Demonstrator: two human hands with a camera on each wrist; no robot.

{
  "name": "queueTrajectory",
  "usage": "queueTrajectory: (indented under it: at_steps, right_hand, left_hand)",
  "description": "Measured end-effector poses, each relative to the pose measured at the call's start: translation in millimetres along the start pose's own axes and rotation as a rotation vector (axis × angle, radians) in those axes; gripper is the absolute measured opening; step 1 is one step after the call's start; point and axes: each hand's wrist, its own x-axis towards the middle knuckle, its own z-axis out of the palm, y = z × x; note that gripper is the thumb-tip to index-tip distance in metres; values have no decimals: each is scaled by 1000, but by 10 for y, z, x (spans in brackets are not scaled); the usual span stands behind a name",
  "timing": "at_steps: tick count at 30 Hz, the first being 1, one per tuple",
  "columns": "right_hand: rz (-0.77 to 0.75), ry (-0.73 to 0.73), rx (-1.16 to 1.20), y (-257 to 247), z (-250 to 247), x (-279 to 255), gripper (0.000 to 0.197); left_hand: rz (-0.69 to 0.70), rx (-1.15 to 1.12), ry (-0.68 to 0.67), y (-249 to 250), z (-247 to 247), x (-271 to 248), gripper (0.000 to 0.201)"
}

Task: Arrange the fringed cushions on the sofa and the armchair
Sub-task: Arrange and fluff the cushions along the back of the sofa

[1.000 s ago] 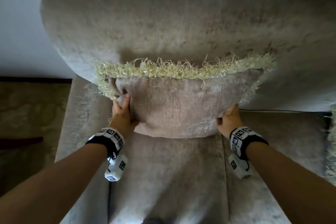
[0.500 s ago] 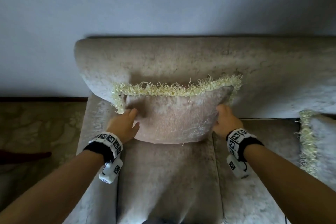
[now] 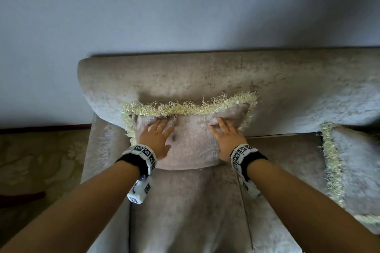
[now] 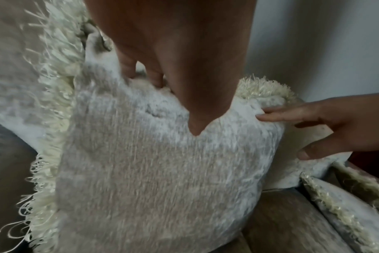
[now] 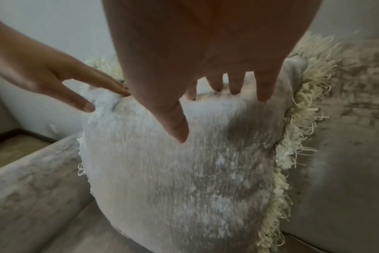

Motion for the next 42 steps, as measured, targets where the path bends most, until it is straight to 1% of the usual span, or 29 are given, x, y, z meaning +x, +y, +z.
queueTrajectory:
  at_steps: [3, 4, 6, 9, 11, 15, 18, 20, 23, 26, 29, 32, 34, 38, 42]
  right_hand:
    - [33, -50, 91, -11, -134, -79, 90]
    - [40, -39, 115, 2, -197, -140, 88]
    - [39, 27, 134, 68, -285, -264, 79]
    - [51, 123, 186, 221, -388, -570, 51]
    - [81, 134, 214, 369, -430, -821, 37]
    - [170, 137, 204, 820, -449, -1356, 35]
    - [232, 145, 219, 1248, -427, -1761, 34]
    - [272, 181, 246, 1497, -399, -2041, 34]
    - [320, 238, 247, 1882, -280, -2555, 31]
    - [350, 296, 241, 2301, -48, -3063, 29]
    - [362, 298, 266, 2781, 270, -3566, 31]
    - [388, 299, 313, 3257, 611, -4008, 32]
    - [411, 304, 339, 3517, 778, -4240, 31]
    - [448, 335, 390, 4069, 1010, -4604, 35]
    - [487, 397, 456, 4634, 1126, -4769, 33]
  left_hand:
    - [19, -58, -45, 13, -163, -42, 75]
    - [21, -80, -49, 31, -240, -71, 72]
    - [17, -125, -34, 87, -391, -153, 65]
    - [32, -180, -15, 232, -627, -299, 58]
    - [74, -233, -13, 382, -788, -393, 56]
    - [193, -304, -30, 809, -1114, -550, 52]
    - [255, -269, -16, 1220, -1341, -642, 50]
    - [276, -238, -22, 1509, -1449, -692, 48]
    - [314, -204, -7, 2138, -1558, -775, 46]
    - [363, -164, 15, 2919, -1610, -868, 47]
    - [403, -160, -7, 3749, -1597, -944, 47]
    - [442, -143, 35, 4538, -1578, -987, 47]
    - [448, -159, 64, 4979, -1575, -1032, 48]
    - [451, -205, 76, 5717, -1604, -1056, 48]
    - [445, -239, 74, 6243, -1625, -880, 48]
